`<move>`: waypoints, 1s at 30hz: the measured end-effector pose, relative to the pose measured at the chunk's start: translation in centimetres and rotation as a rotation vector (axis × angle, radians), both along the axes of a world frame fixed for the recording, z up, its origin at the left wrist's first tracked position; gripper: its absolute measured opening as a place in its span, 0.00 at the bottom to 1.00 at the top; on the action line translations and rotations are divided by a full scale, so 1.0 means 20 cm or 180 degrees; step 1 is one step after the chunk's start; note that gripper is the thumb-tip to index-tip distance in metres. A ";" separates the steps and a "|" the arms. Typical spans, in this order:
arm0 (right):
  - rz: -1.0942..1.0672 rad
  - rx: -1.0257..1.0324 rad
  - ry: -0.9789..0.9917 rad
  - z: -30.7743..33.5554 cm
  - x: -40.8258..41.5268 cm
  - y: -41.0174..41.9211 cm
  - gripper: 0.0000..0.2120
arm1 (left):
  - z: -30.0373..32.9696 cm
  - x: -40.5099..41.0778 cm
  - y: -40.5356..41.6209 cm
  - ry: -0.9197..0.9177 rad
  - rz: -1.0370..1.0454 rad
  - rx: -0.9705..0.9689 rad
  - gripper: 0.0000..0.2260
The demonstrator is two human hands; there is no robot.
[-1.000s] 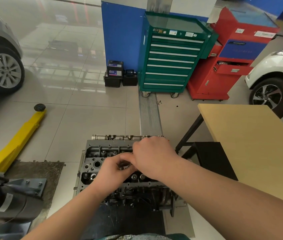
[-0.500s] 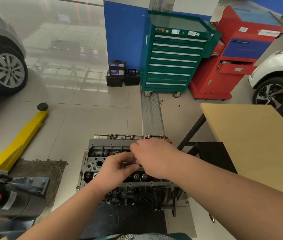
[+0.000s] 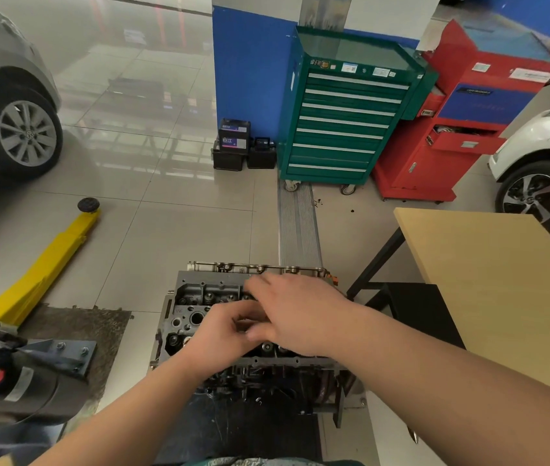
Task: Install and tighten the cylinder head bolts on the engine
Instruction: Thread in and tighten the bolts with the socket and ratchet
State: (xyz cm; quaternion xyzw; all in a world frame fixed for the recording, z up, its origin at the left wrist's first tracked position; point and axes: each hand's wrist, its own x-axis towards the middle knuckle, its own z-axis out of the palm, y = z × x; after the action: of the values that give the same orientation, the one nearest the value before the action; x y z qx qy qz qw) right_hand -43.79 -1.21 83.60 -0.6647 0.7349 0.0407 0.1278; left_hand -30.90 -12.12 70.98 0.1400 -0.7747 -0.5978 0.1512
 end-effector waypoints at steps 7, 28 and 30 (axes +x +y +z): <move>-0.0492 0.0015 0.0432 -0.05 0.05 -0.04 0.22 | 0.01 -0.01 0.02 0.0074 0.0125 -0.0231 0.10; -0.0397 -0.0067 0.0818 -0.01 0.03 -0.02 0.25 | 0.00 -0.02 -0.05 -0.0014 -0.0077 -0.0780 0.09; -0.0284 -0.0182 0.0589 -0.02 0.03 -0.02 0.22 | 0.00 -0.02 -0.05 -0.0035 -0.0048 -0.0869 0.06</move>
State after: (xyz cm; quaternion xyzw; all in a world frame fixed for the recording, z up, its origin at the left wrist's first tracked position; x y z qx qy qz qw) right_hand -43.12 -1.53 83.25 -0.6282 0.7733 0.0751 0.0421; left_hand -31.31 -13.13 70.99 0.1156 -0.8508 -0.4871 0.1601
